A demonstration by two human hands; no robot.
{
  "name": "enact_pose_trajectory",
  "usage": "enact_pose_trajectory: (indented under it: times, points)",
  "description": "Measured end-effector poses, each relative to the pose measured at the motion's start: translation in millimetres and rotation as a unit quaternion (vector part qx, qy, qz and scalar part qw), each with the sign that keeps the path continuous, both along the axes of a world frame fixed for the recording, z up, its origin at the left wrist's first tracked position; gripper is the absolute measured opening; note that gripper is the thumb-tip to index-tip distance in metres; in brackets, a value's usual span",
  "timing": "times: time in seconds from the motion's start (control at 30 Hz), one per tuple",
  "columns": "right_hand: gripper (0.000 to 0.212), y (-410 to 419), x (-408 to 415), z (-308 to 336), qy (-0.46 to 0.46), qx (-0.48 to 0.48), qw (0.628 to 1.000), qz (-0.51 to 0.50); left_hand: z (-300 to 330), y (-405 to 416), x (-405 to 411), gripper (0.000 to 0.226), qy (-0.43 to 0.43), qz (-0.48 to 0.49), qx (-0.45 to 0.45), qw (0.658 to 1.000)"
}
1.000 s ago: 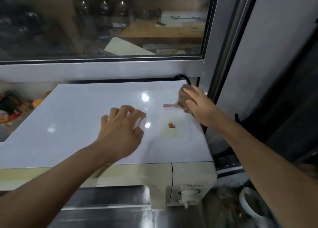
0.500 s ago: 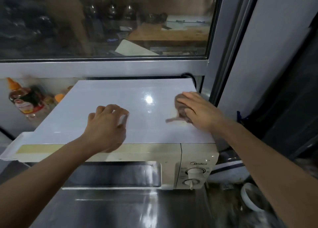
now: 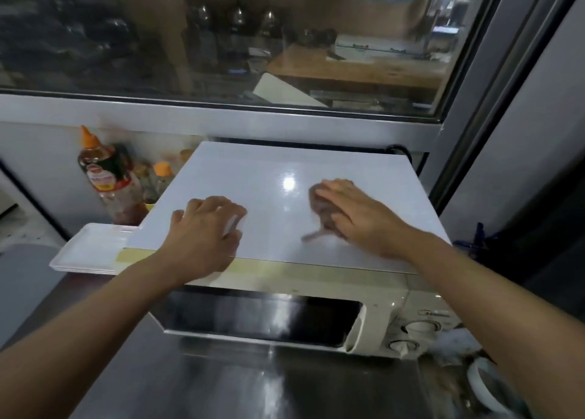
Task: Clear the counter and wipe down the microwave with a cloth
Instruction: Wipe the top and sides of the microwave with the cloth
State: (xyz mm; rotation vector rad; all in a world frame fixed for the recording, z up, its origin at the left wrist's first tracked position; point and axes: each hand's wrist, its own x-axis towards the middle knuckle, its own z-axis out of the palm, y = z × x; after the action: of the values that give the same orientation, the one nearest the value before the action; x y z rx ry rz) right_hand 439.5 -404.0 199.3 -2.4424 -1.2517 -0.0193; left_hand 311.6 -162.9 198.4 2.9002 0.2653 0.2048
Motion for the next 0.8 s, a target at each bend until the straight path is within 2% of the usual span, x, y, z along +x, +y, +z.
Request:
enact_pose_trajectory:
  times: [0.1,0.13,0.27,0.37,0.43,0.53,0.6,0.7,0.8]
  points:
    - [0.046,35.3,11.5,-0.6,-0.011,-0.059,0.994,-0.093,-1.5,1.6,-1.9,0.038,-0.002,-0.009,-0.007,1.0]
    - [0.049,43.2,2.3,-2.9,-0.015,-0.058,0.995,-0.08,-1.6,2.5,-2.7,0.039,-0.003,-0.013,-0.012,1.0]
    - [0.058,55.7,-65.2,-16.6,-0.012,-0.001,0.995,0.095,-1.7,25.0,-16.7,0.038,-0.009,-0.018,-0.025,0.999]
    - [0.051,63.3,-57.3,-11.9,0.033,0.008,0.992,0.123,-1.8,50.0,-31.4,0.036,-0.029,0.013,-0.03,0.999]
    - [0.046,78.7,-28.4,-8.0,0.05,0.015,0.996,0.073,-0.9,58.7,-35.8,0.036,-0.032,0.023,-0.04,0.998]
    - [0.043,111.9,4.9,-4.4,0.011,-0.015,0.997,-0.07,-0.6,61.0,-36.3,0.037,-0.022,0.014,-0.051,0.998]
    - [0.041,128.3,-4.0,-7.0,0.002,-0.004,0.995,-0.098,-1.1,64.4,-38.2,0.038,-0.02,0.02,-0.048,0.998]
    - [0.04,134.4,-50.2,-15.2,-0.028,0.057,0.997,0.045,-2.7,77.4,-47.8,0.038,-0.039,0.048,-0.034,0.998]
    - [0.046,132.6,-63.2,-17.3,-0.028,0.031,0.987,0.152,-3.7,87.3,-56.0,0.041,-0.052,0.048,-0.053,0.996]
